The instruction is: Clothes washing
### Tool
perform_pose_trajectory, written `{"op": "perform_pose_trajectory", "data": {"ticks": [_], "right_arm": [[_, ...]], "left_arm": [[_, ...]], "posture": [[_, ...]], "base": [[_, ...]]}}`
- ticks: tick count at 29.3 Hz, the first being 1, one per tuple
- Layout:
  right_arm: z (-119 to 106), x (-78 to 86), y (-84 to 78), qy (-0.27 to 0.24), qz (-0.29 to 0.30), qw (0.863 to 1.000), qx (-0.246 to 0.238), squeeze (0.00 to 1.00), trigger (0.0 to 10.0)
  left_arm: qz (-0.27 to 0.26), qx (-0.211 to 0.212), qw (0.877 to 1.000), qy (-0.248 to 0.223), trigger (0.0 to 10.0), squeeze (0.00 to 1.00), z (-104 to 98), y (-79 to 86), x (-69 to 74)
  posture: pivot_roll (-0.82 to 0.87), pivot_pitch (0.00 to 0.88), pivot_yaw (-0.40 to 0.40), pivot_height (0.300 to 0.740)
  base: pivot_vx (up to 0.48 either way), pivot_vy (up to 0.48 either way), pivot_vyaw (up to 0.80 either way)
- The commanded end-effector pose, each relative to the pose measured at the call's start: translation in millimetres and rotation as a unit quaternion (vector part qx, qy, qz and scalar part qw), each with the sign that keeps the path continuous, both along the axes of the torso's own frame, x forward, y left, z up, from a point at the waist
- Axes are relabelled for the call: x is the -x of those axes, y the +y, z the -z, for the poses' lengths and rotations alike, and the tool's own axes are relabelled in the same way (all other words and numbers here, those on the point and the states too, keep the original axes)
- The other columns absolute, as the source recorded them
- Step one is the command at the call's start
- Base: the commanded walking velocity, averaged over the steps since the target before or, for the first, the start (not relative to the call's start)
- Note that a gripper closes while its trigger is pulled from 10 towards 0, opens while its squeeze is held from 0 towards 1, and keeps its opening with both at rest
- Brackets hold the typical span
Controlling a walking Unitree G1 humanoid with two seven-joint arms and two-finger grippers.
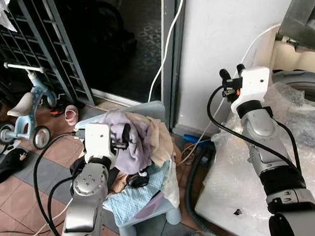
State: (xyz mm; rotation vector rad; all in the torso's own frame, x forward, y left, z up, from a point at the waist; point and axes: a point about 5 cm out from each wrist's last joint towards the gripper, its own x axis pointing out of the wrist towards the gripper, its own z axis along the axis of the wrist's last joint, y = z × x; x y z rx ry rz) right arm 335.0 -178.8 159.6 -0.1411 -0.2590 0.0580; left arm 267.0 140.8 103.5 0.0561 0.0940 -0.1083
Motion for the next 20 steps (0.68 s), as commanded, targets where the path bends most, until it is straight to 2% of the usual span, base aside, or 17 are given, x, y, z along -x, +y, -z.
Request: {"op": "perform_pose_trajectory", "data": {"ticks": [1, 2, 3, 4, 8, 9, 12, 14, 15, 17, 20], "right_arm": [[6, 9.8, 15.4, 0.011, -0.002, 1.0, -0.002, 0.0, 10.0], [6, 9.8, 15.4, 0.011, -0.002, 1.0, -0.002, 0.0, 10.0], [10, 15.9, 21.5, 0.017, -0.006, 1.0, -0.009, 0.3, 10.0], [12, 19.2, 24.4, 0.018, -0.015, 1.0, -0.015, 1.0, 10.0], [20, 27.3, 31.3, 0.035, -0.015, 0.999, 0.007, 1.0, 10.0], [27, 31.9, 35.2, 0.054, -0.015, 0.998, 0.022, 1.0, 10.0], [40, 42.5, 37.1, 0.075, -0.035, 0.997, 0.002, 1.0, 10.0], [43, 44.7, 36.1, 0.079, -0.035, 0.996, -0.005, 1.0, 10.0], [52, 52.4, 31.9, 0.081, -0.024, 0.996, -0.002, 1.0, 10.0], [66, 61.9, 33.7, 0.077, -0.016, 0.996, 0.041, 1.0, 10.0], [72, 62.0, 35.0, 0.091, 0.001, 0.995, 0.043, 1.0, 10.0]], "left_arm": [[0.002, -0.006, 1.0, -0.007, 10.0, 0.0, -2, -0.8, -2.1], [0.002, -0.006, 1.0, -0.007, 10.0, 0.0, -2, -0.8, -2.1], [0.003, -0.005, 1.0, -0.007, 10.0, 0.0, -2, -2.6, -2.2], [0.004, -0.004, 1.0, -0.007, 10.0, 0.0, -2, -3.5, -2.0], [0.001, 0.001, 1.0, -0.007, 10.0, 0.0, -1, -5.4, -0.8], [-0.005, 0.003, 1.0, -0.004, 10.0, 0.0, 1, -5.9, 1.2], [-0.011, 0.003, 1.0, 0.0, 10.0, 0.0, 2, -6.1, 2.9], [-0.012, 0.003, 1.0, 0.001, 10.0, 0.0, 3, -6.2, 3.0], [-0.017, 0.005, 1.0, 0.002, 10.0, 0.0, 3, -5.1, 2.0], [-0.015, 0.007, 1.0, 0.001, 10.0, 0.0, 2, -4.8, 0.7], [-0.011, 0.004, 1.0, 0.002, 10.0, 0.0, 2, -6.5, -0.3]], "posture": [[-0.03, 0.0, 0.023, 0.74], [-0.03, 0.0, 0.023, 0.74], [-0.04, 0.0, 0.021, 0.74], [-0.04, 0.0, 0.018, 0.74], [-0.04, 0.0, 0.009, 0.74], [-0.04, 0.0, 0.0, 0.74], [-0.04, 0.0, -0.006, 0.74], [-0.04, 0.0, -0.007, 0.74], [-0.03, 0.0, -0.008, 0.74], [-0.04, 0.0, -0.001, 0.74], [-0.04, 0.0, 0.002, 0.74]], "base": [[0.0, 0.0, 0.0], [0.0, 0.0, 0.0], [0.0, 0.0, 0.0], [0.0, 0.0, 0.0], [0.0, 0.0, 0.0], [0.0, 0.0, 0.0], [0.0, 0.0, 0.0], [0.0, 0.0, 0.0], [0.0, 0.0, 0.0], [0.0, 0.0, 0.0], [0.0, 0.0, 0.0]]}}
